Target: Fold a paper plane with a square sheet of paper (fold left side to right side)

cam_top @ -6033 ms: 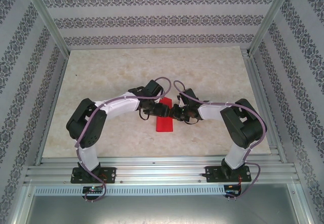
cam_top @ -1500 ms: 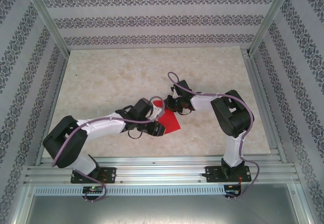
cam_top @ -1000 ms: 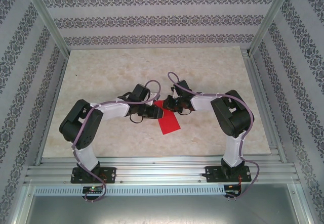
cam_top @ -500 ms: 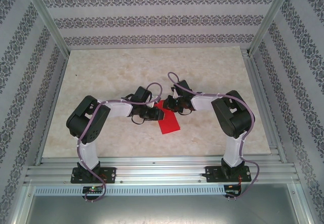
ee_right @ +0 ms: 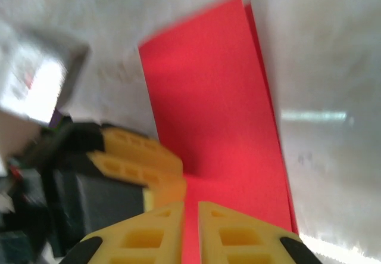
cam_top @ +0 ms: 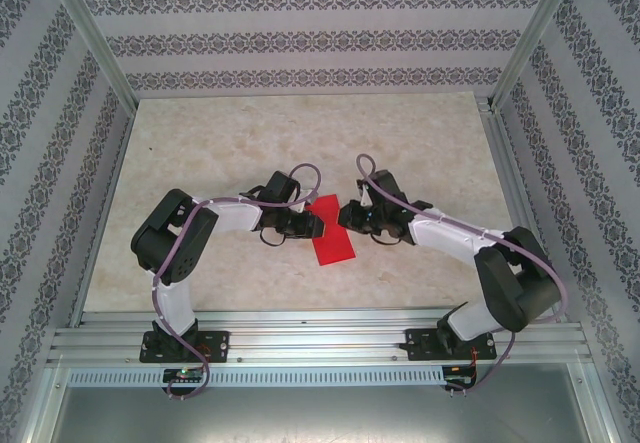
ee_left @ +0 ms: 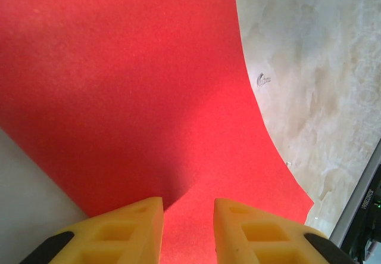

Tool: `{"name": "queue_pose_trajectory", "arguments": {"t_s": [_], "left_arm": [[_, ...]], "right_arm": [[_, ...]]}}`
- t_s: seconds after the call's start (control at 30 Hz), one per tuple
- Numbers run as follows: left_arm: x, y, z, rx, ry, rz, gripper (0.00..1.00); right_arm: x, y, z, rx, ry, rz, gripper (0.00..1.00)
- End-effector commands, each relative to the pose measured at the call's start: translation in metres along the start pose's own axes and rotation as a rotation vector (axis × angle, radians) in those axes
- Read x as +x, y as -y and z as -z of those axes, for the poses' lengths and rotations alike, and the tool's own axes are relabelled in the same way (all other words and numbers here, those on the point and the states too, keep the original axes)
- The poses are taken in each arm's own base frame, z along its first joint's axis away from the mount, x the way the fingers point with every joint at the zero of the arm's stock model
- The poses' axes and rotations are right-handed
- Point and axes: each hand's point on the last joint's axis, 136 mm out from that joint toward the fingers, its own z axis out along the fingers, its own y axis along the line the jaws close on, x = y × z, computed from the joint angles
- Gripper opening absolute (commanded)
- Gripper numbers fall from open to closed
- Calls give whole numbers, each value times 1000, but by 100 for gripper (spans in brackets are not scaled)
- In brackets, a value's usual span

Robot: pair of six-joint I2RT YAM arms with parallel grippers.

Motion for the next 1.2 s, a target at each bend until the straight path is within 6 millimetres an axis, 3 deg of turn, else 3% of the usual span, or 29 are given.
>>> {"name": "queue_pose_trajectory", "arguments": {"t_s": [0.0, 0.17, 0.33, 0.57, 0.73, 1.0, 1.17], "left_arm": [[10, -18, -14, -64, -22, 5, 30], [8, -18, -13, -70, -16, 9, 30], [6, -17, -12, -76, -12, 6, 30], [-9, -15, -4, -118, 7, -30, 34], [-28, -18, 5, -141, 42, -47, 37], [-60, -26, 16, -146, 105, -62, 39], [-74, -43, 22, -168, 131, -44, 39]], "right_arm": [[24, -5, -7, -26, -14, -38, 14], [41, -1, -26, 10, -68, -27, 14], [58, 20, -40, 89, -125, -32, 14], [79, 59, -34, 261, -192, -9, 14], [89, 76, -30, 334, -231, 11, 14], [96, 85, -32, 364, -260, 18, 13], [96, 82, -34, 356, -261, 20, 13]]}}
